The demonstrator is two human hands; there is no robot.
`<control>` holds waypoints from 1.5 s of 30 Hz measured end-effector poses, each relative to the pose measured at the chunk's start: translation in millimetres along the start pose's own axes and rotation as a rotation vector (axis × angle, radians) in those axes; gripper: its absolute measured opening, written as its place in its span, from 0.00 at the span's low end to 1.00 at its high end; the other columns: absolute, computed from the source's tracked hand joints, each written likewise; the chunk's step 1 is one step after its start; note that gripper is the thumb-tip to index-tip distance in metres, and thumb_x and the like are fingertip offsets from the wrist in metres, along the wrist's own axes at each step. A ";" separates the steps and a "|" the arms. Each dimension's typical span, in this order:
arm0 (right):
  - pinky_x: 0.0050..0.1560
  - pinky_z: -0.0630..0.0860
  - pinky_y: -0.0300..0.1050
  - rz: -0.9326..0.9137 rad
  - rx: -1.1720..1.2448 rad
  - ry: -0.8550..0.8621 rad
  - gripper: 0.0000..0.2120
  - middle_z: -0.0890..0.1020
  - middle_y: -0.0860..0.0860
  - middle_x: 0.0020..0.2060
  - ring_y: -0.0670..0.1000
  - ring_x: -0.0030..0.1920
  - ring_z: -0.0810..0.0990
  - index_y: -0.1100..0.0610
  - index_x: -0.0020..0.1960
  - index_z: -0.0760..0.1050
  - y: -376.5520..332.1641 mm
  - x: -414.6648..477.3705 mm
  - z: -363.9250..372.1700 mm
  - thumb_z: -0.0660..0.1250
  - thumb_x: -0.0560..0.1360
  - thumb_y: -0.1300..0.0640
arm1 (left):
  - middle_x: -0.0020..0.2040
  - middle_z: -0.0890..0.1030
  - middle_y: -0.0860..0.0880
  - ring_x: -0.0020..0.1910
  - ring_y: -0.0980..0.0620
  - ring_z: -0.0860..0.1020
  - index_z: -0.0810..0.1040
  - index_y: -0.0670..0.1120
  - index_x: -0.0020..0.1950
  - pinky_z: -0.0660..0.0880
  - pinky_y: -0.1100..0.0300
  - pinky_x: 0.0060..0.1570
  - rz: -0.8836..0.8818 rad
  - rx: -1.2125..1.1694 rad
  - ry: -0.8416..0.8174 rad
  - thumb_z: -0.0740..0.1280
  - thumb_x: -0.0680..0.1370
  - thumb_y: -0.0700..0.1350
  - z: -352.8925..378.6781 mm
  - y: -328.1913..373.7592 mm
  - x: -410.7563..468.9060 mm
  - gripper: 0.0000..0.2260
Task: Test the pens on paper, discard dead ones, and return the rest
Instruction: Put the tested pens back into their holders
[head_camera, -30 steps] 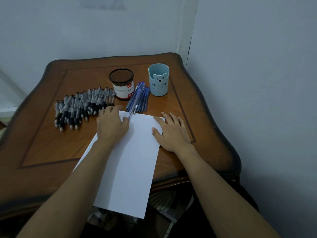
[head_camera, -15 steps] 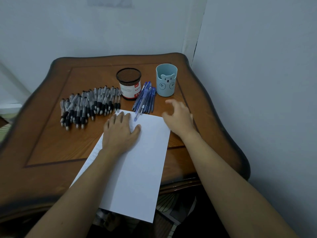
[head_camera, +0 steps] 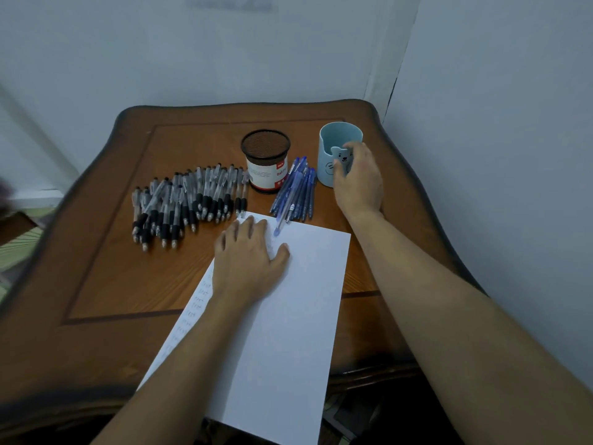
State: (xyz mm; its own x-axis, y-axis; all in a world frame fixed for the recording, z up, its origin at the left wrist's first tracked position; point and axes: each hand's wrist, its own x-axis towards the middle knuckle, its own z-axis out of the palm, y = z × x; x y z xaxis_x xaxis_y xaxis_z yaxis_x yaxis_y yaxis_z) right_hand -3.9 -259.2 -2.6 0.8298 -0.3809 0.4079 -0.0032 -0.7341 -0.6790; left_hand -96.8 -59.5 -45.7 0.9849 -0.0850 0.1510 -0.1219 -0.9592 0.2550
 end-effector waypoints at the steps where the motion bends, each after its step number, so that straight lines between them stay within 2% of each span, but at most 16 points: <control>1: 0.61 0.78 0.53 0.004 -0.001 0.028 0.18 0.78 0.51 0.65 0.51 0.63 0.77 0.53 0.67 0.72 -1.8 0.4 -0.8 0.67 0.80 0.50 | 0.74 0.71 0.46 0.75 0.43 0.65 0.71 0.48 0.71 0.61 0.42 0.72 0.001 -0.004 0.002 0.56 0.78 0.61 -0.1 -0.2 -0.1 0.26; 6: 0.58 0.80 0.51 -0.008 -0.031 0.051 0.15 0.81 0.51 0.60 0.51 0.59 0.80 0.53 0.64 0.74 -5.9 -1.3 -7.4 0.68 0.80 0.49 | 0.75 0.70 0.46 0.75 0.43 0.64 0.71 0.48 0.71 0.60 0.43 0.73 -0.012 -0.030 0.012 0.58 0.78 0.60 0.0 -0.4 -1.2 0.25; 16: 0.53 0.82 0.46 -0.043 0.075 0.114 0.17 0.80 0.49 0.62 0.48 0.59 0.80 0.51 0.65 0.74 -10.2 -27.8 -48.8 0.68 0.79 0.47 | 0.74 0.71 0.47 0.76 0.43 0.64 0.70 0.48 0.72 0.59 0.42 0.74 -0.012 0.001 -0.015 0.57 0.79 0.61 -0.8 1.8 -0.3 0.26; 20: 0.51 0.83 0.51 -0.083 0.057 0.149 0.15 0.82 0.49 0.57 0.47 0.53 0.81 0.51 0.62 0.75 -6.7 -65.9 -70.3 0.68 0.79 0.46 | 0.73 0.73 0.47 0.75 0.43 0.65 0.71 0.48 0.71 0.60 0.42 0.73 -0.025 -0.020 -0.021 0.58 0.78 0.60 -2.5 2.6 -0.3 0.25; 24: 0.57 0.79 0.61 -0.057 0.030 0.123 0.14 0.83 0.48 0.54 0.46 0.52 0.80 0.50 0.61 0.75 0.1 -105.9 -87.3 0.67 0.79 0.45 | 0.74 0.71 0.47 0.76 0.43 0.63 0.70 0.48 0.72 0.58 0.42 0.73 -0.027 -0.013 -0.041 0.57 0.79 0.61 -5.2 3.9 -0.9 0.26; 28: 0.62 0.75 0.64 -0.046 0.006 0.078 0.12 0.83 0.48 0.56 0.49 0.53 0.80 0.48 0.60 0.75 7.3 -133.8 -96.5 0.67 0.79 0.46 | 0.76 0.70 0.47 0.77 0.43 0.62 0.70 0.48 0.74 0.57 0.42 0.74 -0.025 -0.024 -0.043 0.57 0.80 0.60 -6.9 4.8 -2.7 0.26; 33: 0.74 0.61 0.66 -0.044 0.087 0.008 0.12 0.77 0.49 0.68 0.49 0.66 0.76 0.48 0.62 0.74 17.8 -142.6 -93.4 0.66 0.80 0.47 | 0.75 0.70 0.46 0.77 0.42 0.62 0.70 0.48 0.73 0.57 0.41 0.74 -0.027 -0.040 -0.072 0.57 0.80 0.60 -7.2 4.9 -2.2 0.26; 36: 0.68 0.71 0.64 -0.100 0.141 0.005 0.20 0.74 0.49 0.71 0.49 0.68 0.73 0.47 0.68 0.69 22.6 -140.4 -90.3 0.68 0.78 0.47 | 0.75 0.70 0.47 0.77 0.42 0.61 0.71 0.48 0.72 0.55 0.41 0.74 -0.047 -0.081 -0.068 0.60 0.80 0.59 -10.1 7.6 -1.5 0.24; 40: 0.68 0.74 0.53 0.009 0.282 -0.231 0.42 0.65 0.46 0.74 0.47 0.73 0.66 0.43 0.77 0.52 29.6 -134.9 -89.8 0.75 0.73 0.51 | 0.76 0.68 0.48 0.76 0.42 0.62 0.71 0.49 0.73 0.58 0.43 0.72 -0.100 -0.193 -0.142 0.67 0.78 0.59 -18.7 1.7 7.7 0.26; 42: 0.70 0.73 0.52 0.025 0.318 -0.317 0.45 0.64 0.45 0.75 0.47 0.74 0.65 0.42 0.77 0.48 34.4 -129.0 -88.3 0.76 0.74 0.54 | 0.78 0.65 0.49 0.76 0.43 0.60 0.69 0.51 0.75 0.58 0.43 0.72 -0.105 -0.215 -0.221 0.68 0.77 0.59 -23.9 -3.0 14.8 0.28; 45: 0.70 0.72 0.51 -0.001 0.326 -0.342 0.46 0.62 0.44 0.75 0.47 0.75 0.64 0.41 0.78 0.45 39.0 -119.1 -85.1 0.75 0.74 0.55 | 0.79 0.63 0.49 0.77 0.43 0.60 0.68 0.53 0.76 0.60 0.43 0.72 -0.110 -0.165 -0.300 0.68 0.77 0.59 -27.1 -6.9 24.4 0.30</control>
State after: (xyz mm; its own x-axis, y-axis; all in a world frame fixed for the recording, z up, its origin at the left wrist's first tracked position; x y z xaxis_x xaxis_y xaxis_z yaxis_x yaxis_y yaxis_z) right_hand -150.4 -290.2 -25.8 0.9661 -0.1329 0.2213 0.1278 -0.4988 -0.8572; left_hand -75.3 -47.6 -17.9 0.9826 -0.0824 -0.1662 -0.0075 -0.9128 0.4083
